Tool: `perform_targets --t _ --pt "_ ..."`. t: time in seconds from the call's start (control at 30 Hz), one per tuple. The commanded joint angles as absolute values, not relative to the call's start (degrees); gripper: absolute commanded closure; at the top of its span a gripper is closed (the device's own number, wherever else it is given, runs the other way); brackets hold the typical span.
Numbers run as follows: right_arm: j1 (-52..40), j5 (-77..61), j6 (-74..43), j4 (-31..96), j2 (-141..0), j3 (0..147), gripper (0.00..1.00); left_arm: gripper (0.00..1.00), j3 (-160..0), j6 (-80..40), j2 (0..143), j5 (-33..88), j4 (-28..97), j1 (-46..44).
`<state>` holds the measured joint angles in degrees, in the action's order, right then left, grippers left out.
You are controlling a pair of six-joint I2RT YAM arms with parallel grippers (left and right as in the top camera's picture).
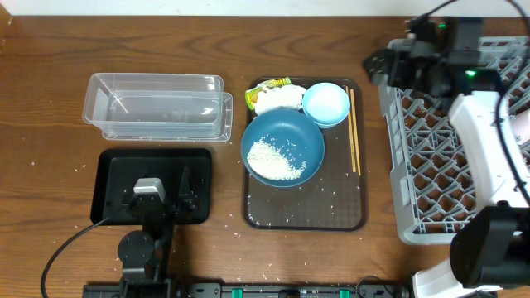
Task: Sort waste into correct bins and load items into the dishwasher rack
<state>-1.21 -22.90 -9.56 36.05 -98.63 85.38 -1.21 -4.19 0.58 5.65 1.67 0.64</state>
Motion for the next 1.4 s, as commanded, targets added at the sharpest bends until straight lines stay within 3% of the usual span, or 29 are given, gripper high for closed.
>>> perform_targets --t 0.0,0.37,0.67,0.77,0.93,1.1,1.37 --pt "-5.6 -23.0 -8.9 37.2 -98.0 85.3 0.01 0.11 -0.2 -3.4 0.2 6.7 3.6 0.9" --pt "-15.9 -22.5 -9.0 36.8 -98.2 85.3 0.01 0.11 -0.2 -3.4 0.2 6.7 3.6 0.9" --pt "-16.8 -19.6 -8.9 35.4 -98.3 85.3 0.02 0.11 -0.2 -3.4 0.2 6.7 3.6 0.9" --pt "-16.9 -17.2 -9.4 35.8 -98.3 85.3 0.16 0.11 -0.2 -3.4 0.2 6.7 3.6 0.9" --pt "-16.9 -6.1 -16.4 39.0 -98.3 85.3 0.16 0.11 -0.2 -3.4 0.2 6.7 3.6 0.9" --pt "-16.8 1.0 -17.4 42.5 -98.3 85.3 0.23 0.11 -0.2 -3.4 0.2 6.7 3.6 0.9" --pt "-16.8 5.3 -17.3 46.0 -98.3 85.3 0.45 0.11 -0.2 -3.4 0.2 6.7 3.6 0.9"
